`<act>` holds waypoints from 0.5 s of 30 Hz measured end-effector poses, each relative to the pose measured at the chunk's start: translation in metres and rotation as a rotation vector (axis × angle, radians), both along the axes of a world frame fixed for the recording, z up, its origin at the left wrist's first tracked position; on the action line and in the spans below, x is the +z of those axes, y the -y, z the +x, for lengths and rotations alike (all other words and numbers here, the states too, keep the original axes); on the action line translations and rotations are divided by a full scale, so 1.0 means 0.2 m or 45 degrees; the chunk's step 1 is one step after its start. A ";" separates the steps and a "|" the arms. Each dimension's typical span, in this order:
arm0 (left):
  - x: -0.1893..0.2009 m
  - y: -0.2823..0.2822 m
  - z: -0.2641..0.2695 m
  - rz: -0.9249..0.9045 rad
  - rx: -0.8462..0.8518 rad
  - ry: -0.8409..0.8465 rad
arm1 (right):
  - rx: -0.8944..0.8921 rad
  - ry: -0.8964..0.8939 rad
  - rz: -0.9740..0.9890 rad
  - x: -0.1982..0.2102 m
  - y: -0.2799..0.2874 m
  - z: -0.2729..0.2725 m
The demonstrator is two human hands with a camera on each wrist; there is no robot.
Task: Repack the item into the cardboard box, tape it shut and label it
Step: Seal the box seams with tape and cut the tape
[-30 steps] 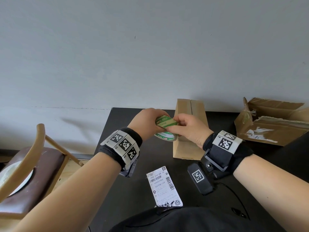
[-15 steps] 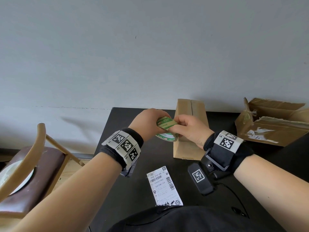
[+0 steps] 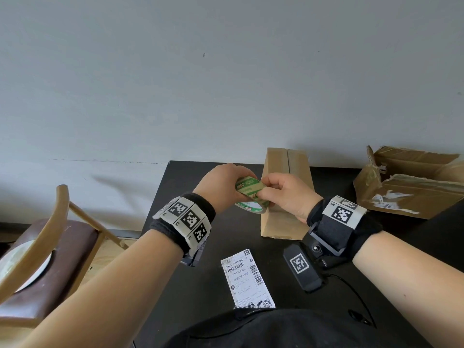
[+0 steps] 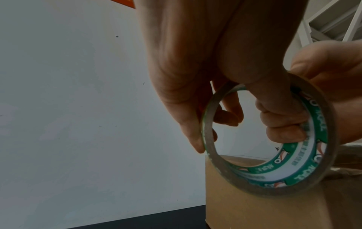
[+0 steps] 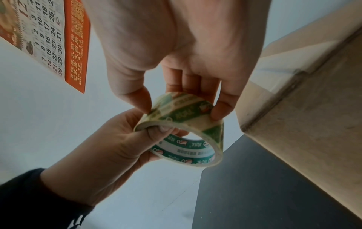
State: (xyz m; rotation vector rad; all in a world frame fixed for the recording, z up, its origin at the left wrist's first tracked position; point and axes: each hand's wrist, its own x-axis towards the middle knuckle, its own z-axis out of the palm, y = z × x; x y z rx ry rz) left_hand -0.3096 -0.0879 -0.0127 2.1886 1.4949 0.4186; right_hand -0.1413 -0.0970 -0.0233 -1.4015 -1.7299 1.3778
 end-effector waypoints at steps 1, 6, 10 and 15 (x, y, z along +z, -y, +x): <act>0.00 0.00 0.00 0.005 -0.006 -0.008 | 0.000 0.006 0.003 0.00 0.00 0.00; -0.02 0.00 0.00 0.014 -0.011 -0.019 | -0.002 0.005 -0.011 -0.01 0.00 0.00; -0.03 0.00 0.00 -0.004 -0.006 -0.003 | -0.010 -0.024 -0.039 0.00 0.00 0.00; -0.02 0.00 0.00 -0.030 0.016 0.048 | 0.002 0.037 -0.040 -0.02 0.00 0.00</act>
